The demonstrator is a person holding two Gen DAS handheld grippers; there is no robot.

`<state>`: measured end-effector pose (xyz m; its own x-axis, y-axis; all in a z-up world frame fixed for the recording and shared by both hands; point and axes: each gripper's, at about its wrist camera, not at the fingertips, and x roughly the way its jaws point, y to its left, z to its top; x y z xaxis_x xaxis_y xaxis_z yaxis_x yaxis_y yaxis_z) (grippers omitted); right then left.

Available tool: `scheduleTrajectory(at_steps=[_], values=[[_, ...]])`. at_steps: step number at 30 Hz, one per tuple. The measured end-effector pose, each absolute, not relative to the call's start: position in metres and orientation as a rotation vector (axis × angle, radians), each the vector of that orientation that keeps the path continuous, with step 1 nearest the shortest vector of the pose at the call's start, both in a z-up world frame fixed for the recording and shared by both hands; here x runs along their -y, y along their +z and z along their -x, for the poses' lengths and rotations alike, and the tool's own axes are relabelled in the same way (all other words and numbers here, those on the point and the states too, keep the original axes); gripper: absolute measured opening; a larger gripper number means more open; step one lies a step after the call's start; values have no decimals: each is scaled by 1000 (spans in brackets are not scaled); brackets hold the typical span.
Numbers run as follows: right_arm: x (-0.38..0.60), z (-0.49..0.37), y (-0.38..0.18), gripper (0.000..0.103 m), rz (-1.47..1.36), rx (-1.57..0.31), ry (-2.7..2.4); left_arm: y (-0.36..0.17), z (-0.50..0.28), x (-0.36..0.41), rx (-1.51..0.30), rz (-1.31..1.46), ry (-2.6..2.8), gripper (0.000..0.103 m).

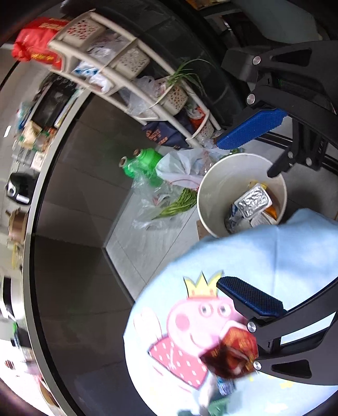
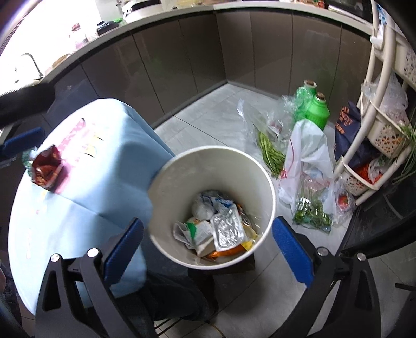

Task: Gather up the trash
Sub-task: 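Move both open tools back over the table, then grasp the red snack bag with the right gripper while the left grasps the green wrapper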

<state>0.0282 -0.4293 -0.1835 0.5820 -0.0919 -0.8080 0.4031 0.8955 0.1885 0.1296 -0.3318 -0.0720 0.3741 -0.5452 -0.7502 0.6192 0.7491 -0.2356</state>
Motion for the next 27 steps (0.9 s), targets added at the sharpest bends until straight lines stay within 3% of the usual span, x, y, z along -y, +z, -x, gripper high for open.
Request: scheduleTrajectory(at_steps=[16, 27], values=[[330, -72, -122, 99, -263, -862, -43, -59, -139, 121, -906, 67, -359, 94], [242, -139, -125, 95, -112, -919, 164, -77, -146, 61, -927, 99, -280, 94]])
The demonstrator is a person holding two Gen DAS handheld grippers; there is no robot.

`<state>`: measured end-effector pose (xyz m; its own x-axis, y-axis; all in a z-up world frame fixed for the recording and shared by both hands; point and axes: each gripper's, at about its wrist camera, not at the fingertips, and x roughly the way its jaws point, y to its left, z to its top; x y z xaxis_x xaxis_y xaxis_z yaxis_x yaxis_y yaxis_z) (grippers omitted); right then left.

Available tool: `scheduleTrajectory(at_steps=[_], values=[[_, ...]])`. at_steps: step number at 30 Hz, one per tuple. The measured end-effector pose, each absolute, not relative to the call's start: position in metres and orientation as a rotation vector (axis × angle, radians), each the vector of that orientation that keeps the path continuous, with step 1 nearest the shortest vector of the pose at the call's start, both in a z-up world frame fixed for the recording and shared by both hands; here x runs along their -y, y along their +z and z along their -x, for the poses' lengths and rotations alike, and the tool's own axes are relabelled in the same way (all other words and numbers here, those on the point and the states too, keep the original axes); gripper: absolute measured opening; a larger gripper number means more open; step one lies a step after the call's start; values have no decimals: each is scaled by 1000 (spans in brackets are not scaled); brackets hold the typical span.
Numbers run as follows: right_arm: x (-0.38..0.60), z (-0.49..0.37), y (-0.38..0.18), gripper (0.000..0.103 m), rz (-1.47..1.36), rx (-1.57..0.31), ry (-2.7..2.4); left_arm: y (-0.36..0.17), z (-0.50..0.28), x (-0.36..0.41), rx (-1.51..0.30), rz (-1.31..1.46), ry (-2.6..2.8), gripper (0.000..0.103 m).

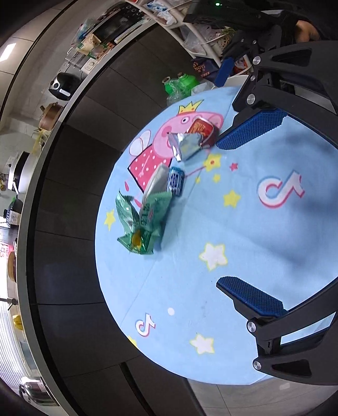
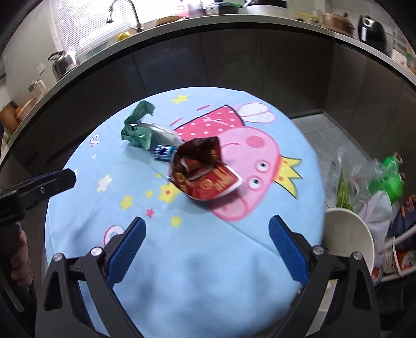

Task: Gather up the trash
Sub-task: 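Grasp the red snack bag with the right gripper while the left grasps the green wrapper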

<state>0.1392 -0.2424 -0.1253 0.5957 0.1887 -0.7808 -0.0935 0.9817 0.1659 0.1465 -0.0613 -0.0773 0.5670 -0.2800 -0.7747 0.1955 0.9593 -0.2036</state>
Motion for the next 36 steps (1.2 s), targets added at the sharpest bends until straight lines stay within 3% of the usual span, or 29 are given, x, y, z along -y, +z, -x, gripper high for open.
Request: scheduleTrajectory(at_steps=[4, 8, 14, 18, 25, 33, 36], values=[[226, -164, -134, 94, -87, -938, 176, -84, -151, 54, -939, 113, -274, 94], [215, -179, -139, 81, -52, -924, 163, -89, -156, 47, -943, 111, -264, 94], [199, -194, -145, 52, 4, -902, 153, -94, -167, 41, -948, 121, -264, 93], [201, -197, -152, 15, -6, -903, 151, -94, -172, 42, -946, 111, -268, 93], [212, -173, -143, 13, -30, -867, 155, -97, -191, 48, -955, 119, -287, 82], [226, -152, -141, 14, -89, -870, 142, -81, -237, 63, -921, 172, -308, 81], [228, -148, -138, 14, -95, -865, 144, -85, -259, 71, -929, 179, -301, 75]])
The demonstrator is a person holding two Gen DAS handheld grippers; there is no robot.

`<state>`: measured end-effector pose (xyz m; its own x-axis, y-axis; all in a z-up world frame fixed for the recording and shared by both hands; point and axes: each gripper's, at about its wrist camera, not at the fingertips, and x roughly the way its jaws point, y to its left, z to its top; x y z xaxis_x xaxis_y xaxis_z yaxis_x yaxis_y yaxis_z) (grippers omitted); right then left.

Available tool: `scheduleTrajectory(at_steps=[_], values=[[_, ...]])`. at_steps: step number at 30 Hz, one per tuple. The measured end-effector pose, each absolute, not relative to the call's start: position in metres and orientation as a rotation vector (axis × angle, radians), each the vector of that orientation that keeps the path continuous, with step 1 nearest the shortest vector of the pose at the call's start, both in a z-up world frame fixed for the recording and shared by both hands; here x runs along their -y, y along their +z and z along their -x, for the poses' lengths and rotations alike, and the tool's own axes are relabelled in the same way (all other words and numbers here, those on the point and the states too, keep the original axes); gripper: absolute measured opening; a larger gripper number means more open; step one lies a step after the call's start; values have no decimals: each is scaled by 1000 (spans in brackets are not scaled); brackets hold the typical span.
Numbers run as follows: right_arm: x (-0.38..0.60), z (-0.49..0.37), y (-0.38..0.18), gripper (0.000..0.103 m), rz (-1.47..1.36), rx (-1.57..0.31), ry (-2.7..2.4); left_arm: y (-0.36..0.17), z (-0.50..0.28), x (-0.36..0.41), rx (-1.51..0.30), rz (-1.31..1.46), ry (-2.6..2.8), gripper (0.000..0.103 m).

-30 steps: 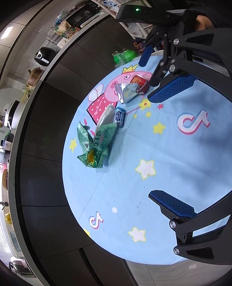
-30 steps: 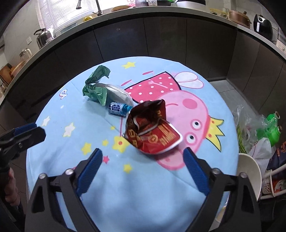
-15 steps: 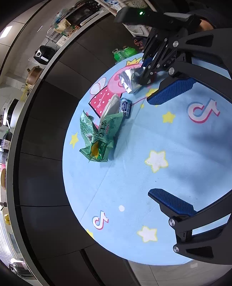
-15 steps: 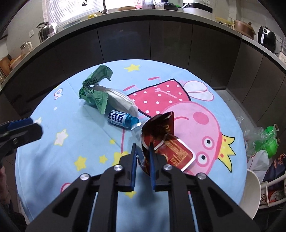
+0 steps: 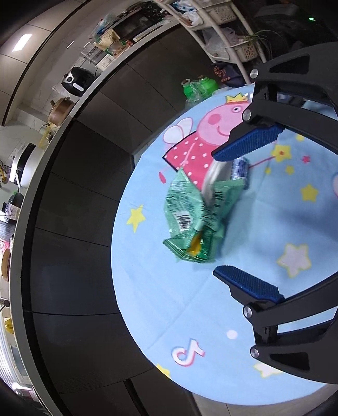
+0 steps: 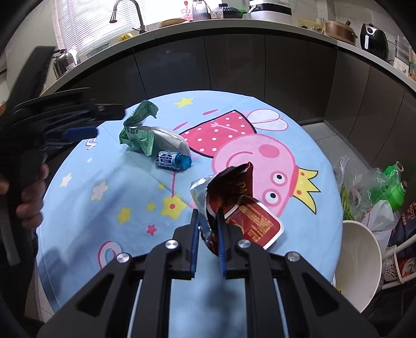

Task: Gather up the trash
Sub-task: 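Grasp the red snack bag with the right gripper while the left grasps the green wrapper, then carry the red snack bag and green wrapper to the bin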

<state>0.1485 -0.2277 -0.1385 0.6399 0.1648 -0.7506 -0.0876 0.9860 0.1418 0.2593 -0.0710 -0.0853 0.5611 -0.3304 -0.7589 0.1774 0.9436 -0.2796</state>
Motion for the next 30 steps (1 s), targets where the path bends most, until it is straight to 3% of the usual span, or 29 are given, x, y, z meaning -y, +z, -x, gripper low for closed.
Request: scheduleTrajectory(at_steps=[5, 6, 7, 10, 19, 30], values=[[232, -145, -136, 14, -113, -861, 143, -105, -285, 72, -995, 220, -281, 55], [233, -144, -136, 14, -119, -862, 143, -108, -287, 71, -1005, 240, -290, 43], [234, -144, -136, 14, -125, -863, 143, -110, -289, 70, -1016, 250, -298, 21], [234, -141, -134, 14, -130, -856, 144, -106, -282, 65, -1003, 253, -303, 3], [232, -128, -120, 14, -140, -814, 156, -66, -219, 43, -920, 222, -352, 3], [239, -89, -89, 14, -151, -739, 158, -53, -145, 76, -905, 102, -409, 3]])
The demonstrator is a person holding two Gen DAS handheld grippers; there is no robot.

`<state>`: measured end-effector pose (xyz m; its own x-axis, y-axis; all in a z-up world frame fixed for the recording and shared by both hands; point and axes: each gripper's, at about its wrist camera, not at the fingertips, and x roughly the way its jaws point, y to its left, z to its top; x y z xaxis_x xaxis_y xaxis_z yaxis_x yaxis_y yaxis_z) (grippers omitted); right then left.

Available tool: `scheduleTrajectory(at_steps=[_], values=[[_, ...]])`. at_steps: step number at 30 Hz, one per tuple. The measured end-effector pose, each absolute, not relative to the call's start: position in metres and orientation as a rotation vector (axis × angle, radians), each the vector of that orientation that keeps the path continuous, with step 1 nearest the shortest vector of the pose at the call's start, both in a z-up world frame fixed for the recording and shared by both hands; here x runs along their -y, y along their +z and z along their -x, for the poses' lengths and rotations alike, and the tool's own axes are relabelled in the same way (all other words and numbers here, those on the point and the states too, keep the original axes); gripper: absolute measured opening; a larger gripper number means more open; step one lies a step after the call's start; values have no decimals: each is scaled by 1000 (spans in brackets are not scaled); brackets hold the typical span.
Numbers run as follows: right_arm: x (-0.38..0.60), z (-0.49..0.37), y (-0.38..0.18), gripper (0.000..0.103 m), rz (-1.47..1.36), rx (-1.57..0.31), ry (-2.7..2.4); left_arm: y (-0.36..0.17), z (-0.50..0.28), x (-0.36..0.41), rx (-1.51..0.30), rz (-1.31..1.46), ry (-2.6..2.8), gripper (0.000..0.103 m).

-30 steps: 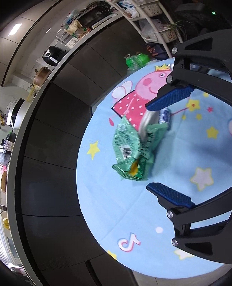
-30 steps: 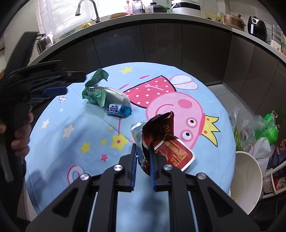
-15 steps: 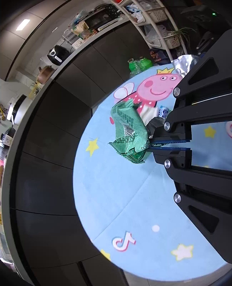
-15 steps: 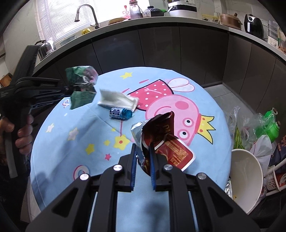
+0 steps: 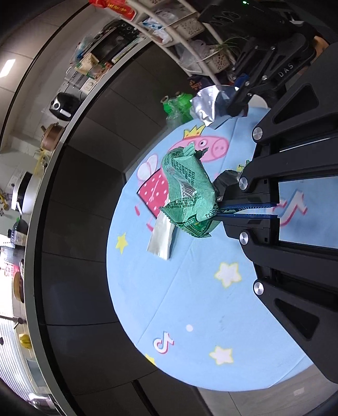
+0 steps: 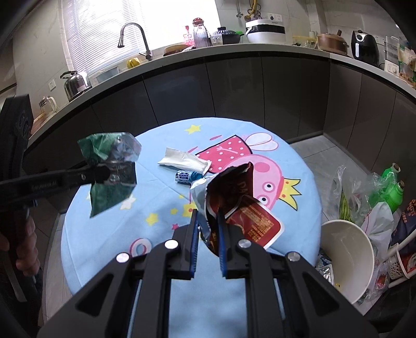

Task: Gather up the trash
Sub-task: 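Carry the red snack bag and green wrapper to the bin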

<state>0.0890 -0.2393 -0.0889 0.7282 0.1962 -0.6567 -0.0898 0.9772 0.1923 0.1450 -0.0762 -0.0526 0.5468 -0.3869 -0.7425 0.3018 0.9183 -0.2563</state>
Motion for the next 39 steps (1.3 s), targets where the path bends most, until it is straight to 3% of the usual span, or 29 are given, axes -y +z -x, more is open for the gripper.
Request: scheduleTrajectory(at_steps=[16, 39], values=[[303, -40, -75, 14, -222, -681, 47, -48, -108, 162, -908, -7, -544, 3], [399, -18, -137, 14, -413, -747, -123, -58, -107, 251, -947, -118, -635, 3]])
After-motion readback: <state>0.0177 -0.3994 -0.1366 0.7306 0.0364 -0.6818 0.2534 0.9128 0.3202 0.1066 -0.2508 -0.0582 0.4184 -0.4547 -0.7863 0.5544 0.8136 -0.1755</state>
